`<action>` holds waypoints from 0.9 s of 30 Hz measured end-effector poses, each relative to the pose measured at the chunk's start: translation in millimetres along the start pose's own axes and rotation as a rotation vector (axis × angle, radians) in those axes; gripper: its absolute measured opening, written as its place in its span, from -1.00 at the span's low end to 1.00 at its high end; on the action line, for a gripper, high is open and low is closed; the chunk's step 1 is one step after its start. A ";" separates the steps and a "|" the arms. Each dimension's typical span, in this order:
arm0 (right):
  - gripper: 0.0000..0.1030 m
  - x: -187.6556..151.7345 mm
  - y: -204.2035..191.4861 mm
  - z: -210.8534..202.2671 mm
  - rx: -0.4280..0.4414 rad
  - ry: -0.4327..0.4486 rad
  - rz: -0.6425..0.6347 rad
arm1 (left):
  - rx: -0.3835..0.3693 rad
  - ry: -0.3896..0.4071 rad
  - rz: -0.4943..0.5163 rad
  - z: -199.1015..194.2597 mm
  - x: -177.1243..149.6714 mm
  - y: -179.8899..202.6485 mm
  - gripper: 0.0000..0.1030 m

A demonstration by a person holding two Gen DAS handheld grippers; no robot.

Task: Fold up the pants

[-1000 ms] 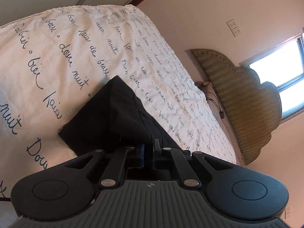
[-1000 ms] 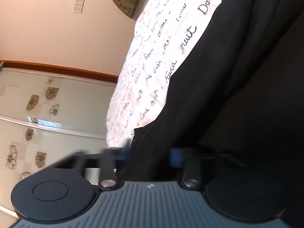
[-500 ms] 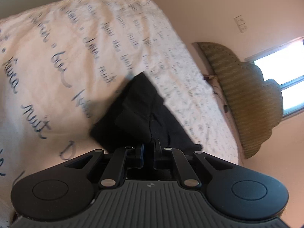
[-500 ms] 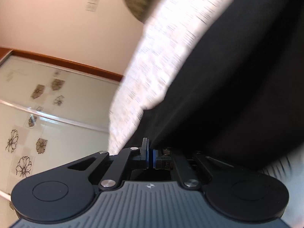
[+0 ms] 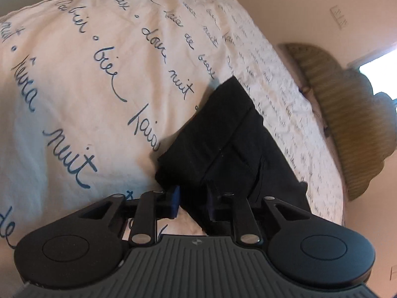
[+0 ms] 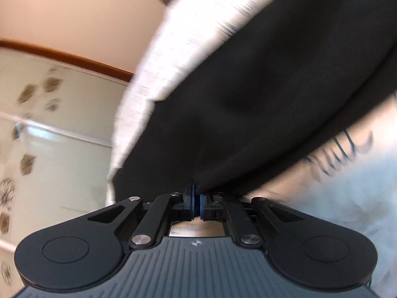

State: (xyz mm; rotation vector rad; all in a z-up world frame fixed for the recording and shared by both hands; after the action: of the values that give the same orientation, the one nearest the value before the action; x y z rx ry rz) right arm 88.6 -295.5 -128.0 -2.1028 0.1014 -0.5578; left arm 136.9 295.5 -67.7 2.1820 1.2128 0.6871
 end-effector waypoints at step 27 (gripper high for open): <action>-0.84 25.8 37.2 -39.4 0.318 0.159 0.399 | -0.163 -0.422 0.120 54.2 -303.7 164.7 0.20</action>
State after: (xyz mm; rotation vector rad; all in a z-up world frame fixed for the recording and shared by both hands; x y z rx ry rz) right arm 100.1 -354.4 -130.7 -1.6687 0.4808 -0.4622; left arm 129.3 -53.5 -47.1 2.1330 0.7867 0.3309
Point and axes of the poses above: each gripper's, at about its wrist camera, not at the fingertips, and z roughly the way its jaws point, y to its right, x to its top, the point moved 9 cm from there along z, roughly the way its jaws point, and after that the axes turned 14 degrees about -z, right-handed, at the moved point
